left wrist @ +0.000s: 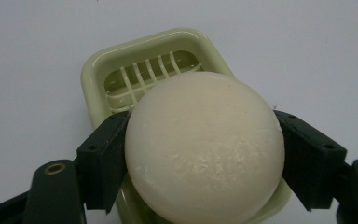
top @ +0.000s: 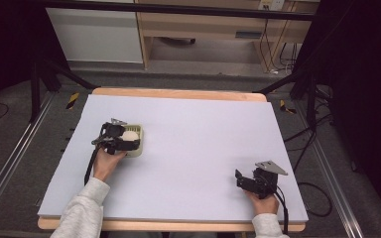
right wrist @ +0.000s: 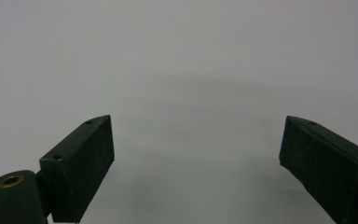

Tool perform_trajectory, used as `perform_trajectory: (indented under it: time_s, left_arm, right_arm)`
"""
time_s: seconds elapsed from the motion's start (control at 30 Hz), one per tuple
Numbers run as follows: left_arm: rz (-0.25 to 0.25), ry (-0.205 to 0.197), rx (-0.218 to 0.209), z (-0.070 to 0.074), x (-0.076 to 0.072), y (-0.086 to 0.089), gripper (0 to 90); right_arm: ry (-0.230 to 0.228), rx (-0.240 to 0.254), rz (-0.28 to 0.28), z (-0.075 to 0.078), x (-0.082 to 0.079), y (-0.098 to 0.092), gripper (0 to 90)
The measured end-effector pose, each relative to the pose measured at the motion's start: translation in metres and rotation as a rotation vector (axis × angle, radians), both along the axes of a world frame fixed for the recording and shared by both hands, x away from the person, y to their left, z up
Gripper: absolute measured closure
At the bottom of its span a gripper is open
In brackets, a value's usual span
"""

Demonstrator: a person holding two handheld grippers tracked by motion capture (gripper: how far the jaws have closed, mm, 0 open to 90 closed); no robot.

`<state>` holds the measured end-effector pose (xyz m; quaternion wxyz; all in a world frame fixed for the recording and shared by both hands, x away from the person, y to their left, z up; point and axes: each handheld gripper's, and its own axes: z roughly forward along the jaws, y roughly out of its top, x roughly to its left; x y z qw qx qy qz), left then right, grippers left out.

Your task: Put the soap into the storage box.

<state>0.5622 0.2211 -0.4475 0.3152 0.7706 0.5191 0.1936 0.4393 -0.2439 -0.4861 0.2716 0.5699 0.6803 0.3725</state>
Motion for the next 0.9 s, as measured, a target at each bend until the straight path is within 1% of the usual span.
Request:
perform_trajectory:
  time_s: [0.07,0.17,0.3,0.43,0.53,0.63,0.67,0.8,0.87,0.9]
  left_arm:
    - [0.007,-0.010,-0.001,0.001,0.000,0.001,22.6]
    - [0.013,-0.035,-0.049,0.009,-0.004,0.007,23.4]
    - [0.010,-0.056,-0.085,0.017,-0.008,0.010,24.1]
    - [0.009,-0.062,-0.085,0.021,-0.013,0.011,21.2]
    - [0.004,-0.071,-0.081,0.023,-0.017,0.010,20.5]
    - [0.005,-0.085,-0.088,0.023,-0.022,0.010,21.0]
    - [0.000,-0.084,-0.080,0.024,-0.025,0.010,21.0]
    - [0.002,-0.104,-0.087,0.024,-0.036,0.015,20.9]
    - [0.010,-0.121,-0.083,0.025,-0.044,0.020,20.9]
    - [0.013,-0.122,-0.084,0.025,-0.046,0.022,20.9]
  right_arm:
    - [0.001,0.000,0.000,0.000,0.000,0.000,10.5]
    - [0.002,0.000,0.002,0.000,0.000,0.000,10.5]
    - [0.001,0.001,-0.001,0.000,0.000,0.000,10.5]
    - [0.000,0.002,-0.003,0.000,-0.001,0.000,10.4]
    - [0.001,0.001,-0.003,0.000,0.000,0.000,10.5]
    - [-0.001,0.005,-0.003,0.000,-0.001,0.000,10.4]
    - [0.000,0.006,-0.004,0.000,-0.001,0.000,10.4]
    - [-0.002,0.006,-0.004,0.000,-0.001,-0.001,10.4]
    - [-0.001,0.007,-0.006,0.001,-0.002,-0.001,10.4]
    - [-0.002,0.005,-0.005,0.001,-0.002,-0.001,10.5]
